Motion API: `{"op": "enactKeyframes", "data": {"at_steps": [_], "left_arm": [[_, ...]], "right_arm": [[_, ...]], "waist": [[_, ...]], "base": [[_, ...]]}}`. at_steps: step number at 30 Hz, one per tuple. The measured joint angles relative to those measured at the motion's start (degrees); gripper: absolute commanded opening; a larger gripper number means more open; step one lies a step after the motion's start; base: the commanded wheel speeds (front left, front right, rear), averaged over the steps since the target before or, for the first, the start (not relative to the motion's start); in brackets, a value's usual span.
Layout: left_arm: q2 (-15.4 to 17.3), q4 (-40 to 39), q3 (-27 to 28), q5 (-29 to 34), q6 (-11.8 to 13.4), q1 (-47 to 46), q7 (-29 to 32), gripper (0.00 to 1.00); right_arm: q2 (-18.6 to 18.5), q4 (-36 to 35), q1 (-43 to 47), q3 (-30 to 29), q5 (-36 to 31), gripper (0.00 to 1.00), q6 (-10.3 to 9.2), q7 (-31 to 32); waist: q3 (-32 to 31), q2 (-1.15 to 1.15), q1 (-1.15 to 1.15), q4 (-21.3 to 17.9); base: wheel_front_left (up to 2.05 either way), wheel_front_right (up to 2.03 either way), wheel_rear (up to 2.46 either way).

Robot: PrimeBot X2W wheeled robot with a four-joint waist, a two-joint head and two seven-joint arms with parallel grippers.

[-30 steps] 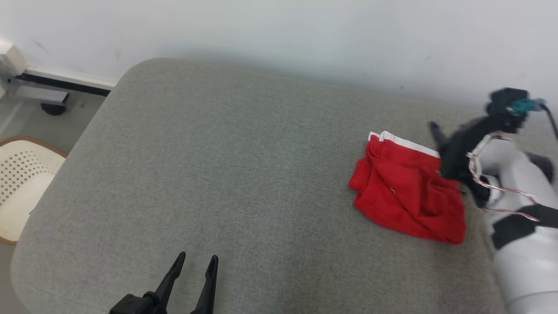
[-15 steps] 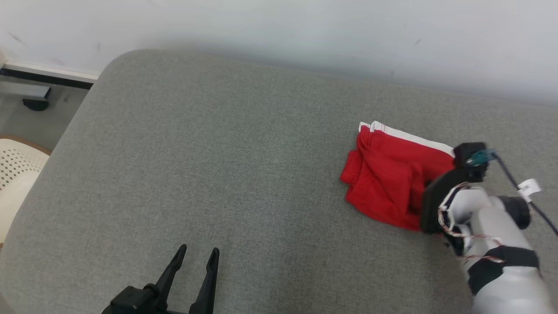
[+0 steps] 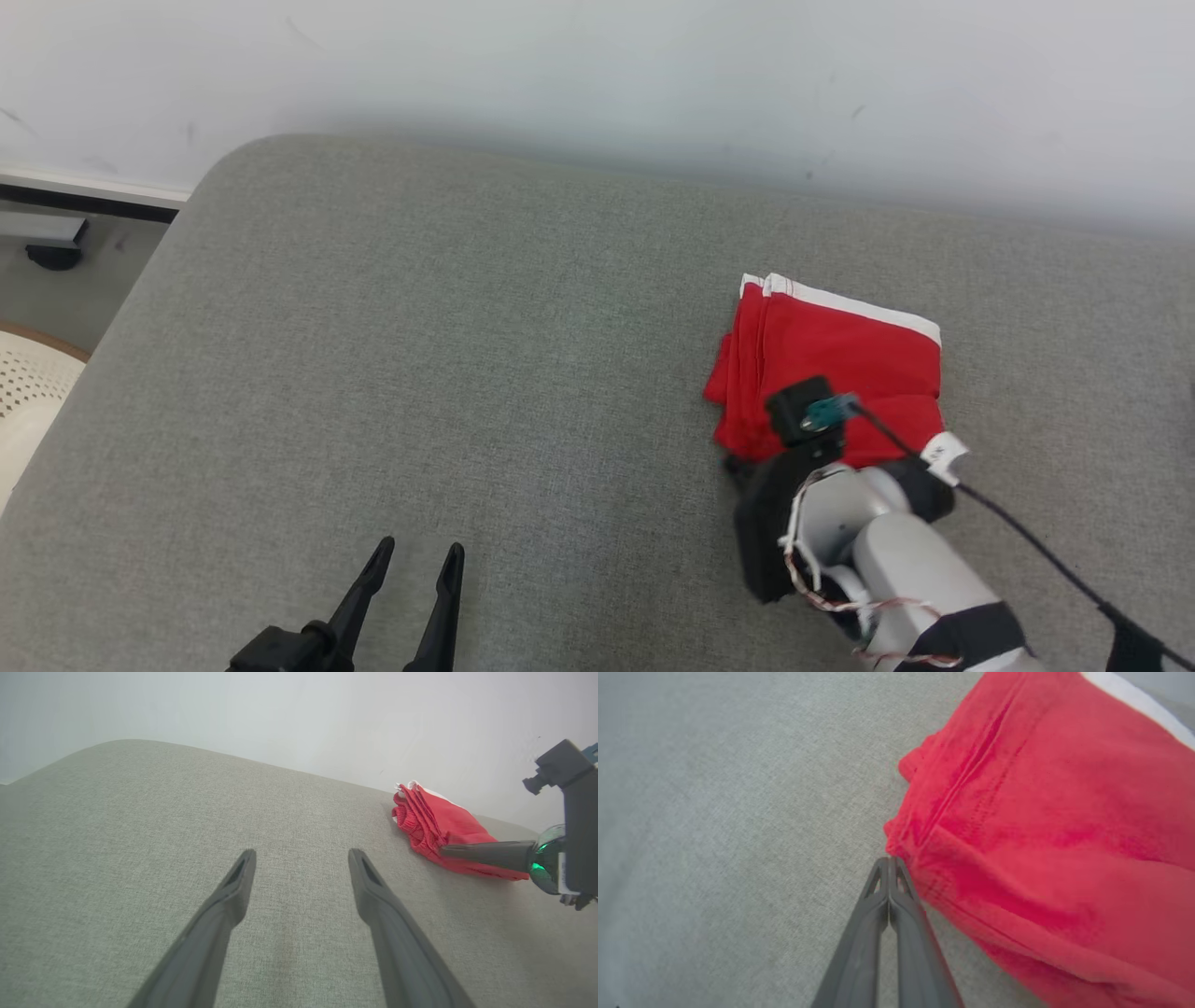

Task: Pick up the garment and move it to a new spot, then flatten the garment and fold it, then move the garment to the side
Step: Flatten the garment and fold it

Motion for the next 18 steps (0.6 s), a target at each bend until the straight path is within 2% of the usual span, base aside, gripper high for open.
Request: {"op": "enactKeyframes", "data": {"at_steps": [4,9,13,18], "left_arm": [[0.0,0.0,-0.2,0.0,0.0,0.0,0.0,1.0],[0.0,0.1,-0.4,-0.2,0.0,0.0,0.0,1.0],[0.2,0.2,-0.4,-0.3,0.2,0.1,0.0,1.0],[0.3,-0.1,-0.6,-0.5,0.5,1.0,0.0,1.0]], "right_arm": [[0.6,-3.8,1.6,5.0,4.3,0.0,0.0,1.6],[0.1,-7.3,1.4,5.3,6.2,0.0,0.0,1.2],[-1.9,-9.6,1.4,1.0,5.1,0.0,0.0,0.6],[-4.3,-9.9,2.9,-8.6,-1.3,0.0,0.0,-0.5]], "waist": [[-0.2,0.0,0.0,-0.3],[-0.6,0.0,0.0,-0.5],[-1.3,0.0,0.0,-0.5],[-1.8,0.0,0.0,-0.2]], "base": [[0.0,0.0,0.0],[0.0,0.0,0.0],[0.0,0.0,0.0],[0.0,0.0,0.0]]}}
